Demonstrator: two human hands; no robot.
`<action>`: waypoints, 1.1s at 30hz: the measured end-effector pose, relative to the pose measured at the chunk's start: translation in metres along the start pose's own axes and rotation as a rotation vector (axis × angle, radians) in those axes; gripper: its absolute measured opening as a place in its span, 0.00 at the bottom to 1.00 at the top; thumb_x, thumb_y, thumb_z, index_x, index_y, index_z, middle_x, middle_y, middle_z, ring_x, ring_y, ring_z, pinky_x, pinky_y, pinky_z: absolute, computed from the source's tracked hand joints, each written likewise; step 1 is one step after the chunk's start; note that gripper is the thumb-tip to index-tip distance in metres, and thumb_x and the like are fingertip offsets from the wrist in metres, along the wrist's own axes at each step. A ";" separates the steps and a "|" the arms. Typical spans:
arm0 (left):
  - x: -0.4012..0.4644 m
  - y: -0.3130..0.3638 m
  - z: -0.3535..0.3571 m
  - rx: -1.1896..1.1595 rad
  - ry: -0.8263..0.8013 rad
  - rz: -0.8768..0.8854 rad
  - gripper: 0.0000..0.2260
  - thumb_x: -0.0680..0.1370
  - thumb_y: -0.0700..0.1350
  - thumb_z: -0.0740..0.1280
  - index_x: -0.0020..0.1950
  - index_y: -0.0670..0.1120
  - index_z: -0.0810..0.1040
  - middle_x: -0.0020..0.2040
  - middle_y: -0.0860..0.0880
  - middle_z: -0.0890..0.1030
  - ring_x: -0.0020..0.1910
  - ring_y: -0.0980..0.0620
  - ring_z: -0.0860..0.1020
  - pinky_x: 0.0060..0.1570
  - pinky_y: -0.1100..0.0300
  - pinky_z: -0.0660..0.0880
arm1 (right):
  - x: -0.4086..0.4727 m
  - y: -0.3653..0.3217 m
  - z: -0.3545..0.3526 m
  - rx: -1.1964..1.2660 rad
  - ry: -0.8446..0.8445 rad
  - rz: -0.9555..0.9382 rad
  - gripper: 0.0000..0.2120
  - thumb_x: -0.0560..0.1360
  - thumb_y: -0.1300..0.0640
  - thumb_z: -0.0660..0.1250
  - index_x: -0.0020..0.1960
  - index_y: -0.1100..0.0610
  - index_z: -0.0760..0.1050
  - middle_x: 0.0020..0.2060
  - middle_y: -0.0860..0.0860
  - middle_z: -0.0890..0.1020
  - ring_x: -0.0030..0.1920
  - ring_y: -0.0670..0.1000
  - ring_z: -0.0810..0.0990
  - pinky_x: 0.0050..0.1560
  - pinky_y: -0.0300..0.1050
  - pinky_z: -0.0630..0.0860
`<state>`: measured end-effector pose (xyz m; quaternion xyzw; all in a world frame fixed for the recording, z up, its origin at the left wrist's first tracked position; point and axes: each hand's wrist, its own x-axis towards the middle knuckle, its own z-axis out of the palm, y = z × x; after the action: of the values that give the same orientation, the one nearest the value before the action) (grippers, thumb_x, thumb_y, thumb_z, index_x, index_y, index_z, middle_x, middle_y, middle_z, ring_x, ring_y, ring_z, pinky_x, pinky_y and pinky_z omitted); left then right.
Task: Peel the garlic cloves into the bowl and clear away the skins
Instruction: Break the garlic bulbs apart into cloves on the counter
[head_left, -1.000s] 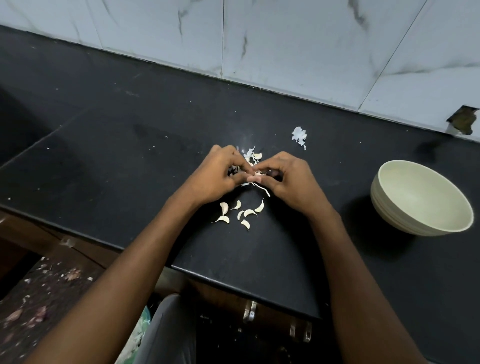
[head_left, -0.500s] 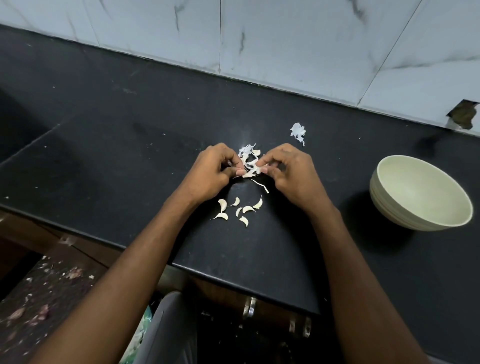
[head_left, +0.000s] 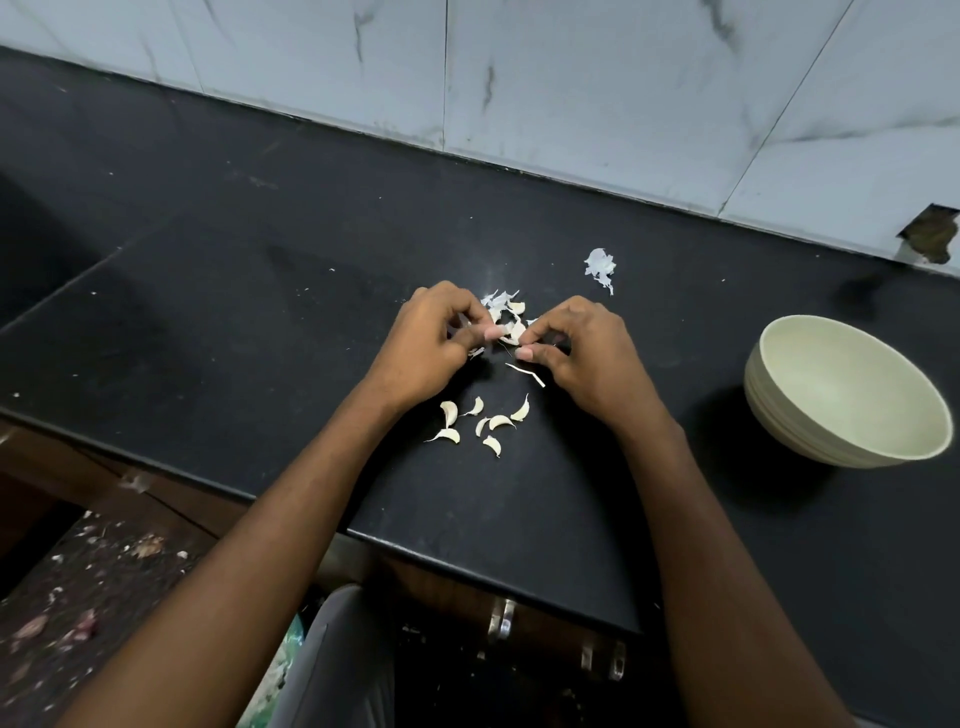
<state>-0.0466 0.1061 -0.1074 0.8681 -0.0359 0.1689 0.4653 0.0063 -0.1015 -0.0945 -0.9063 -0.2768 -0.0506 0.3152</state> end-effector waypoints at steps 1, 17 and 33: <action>0.001 -0.001 -0.001 -0.055 0.031 -0.002 0.06 0.77 0.52 0.75 0.44 0.52 0.82 0.44 0.57 0.80 0.44 0.53 0.75 0.47 0.58 0.72 | 0.000 0.000 0.000 -0.010 0.000 0.002 0.04 0.76 0.49 0.76 0.45 0.48 0.84 0.47 0.45 0.79 0.49 0.49 0.78 0.54 0.54 0.78; 0.004 0.002 0.002 -0.367 0.049 -0.130 0.04 0.76 0.38 0.77 0.49 0.40 0.85 0.45 0.42 0.86 0.43 0.50 0.82 0.48 0.57 0.79 | -0.013 -0.018 -0.014 0.568 0.080 0.019 0.07 0.81 0.55 0.73 0.49 0.59 0.83 0.38 0.53 0.87 0.37 0.43 0.82 0.43 0.40 0.78; 0.005 0.005 -0.002 -0.540 0.054 -0.188 0.06 0.74 0.36 0.78 0.47 0.37 0.82 0.39 0.42 0.85 0.39 0.51 0.82 0.44 0.61 0.78 | -0.009 -0.020 -0.009 0.436 0.090 -0.014 0.09 0.70 0.52 0.82 0.47 0.53 0.87 0.38 0.48 0.87 0.36 0.43 0.80 0.42 0.35 0.75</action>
<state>-0.0437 0.1048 -0.1010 0.7074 0.0134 0.1324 0.6942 -0.0114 -0.0979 -0.0790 -0.8117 -0.2731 -0.0321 0.5153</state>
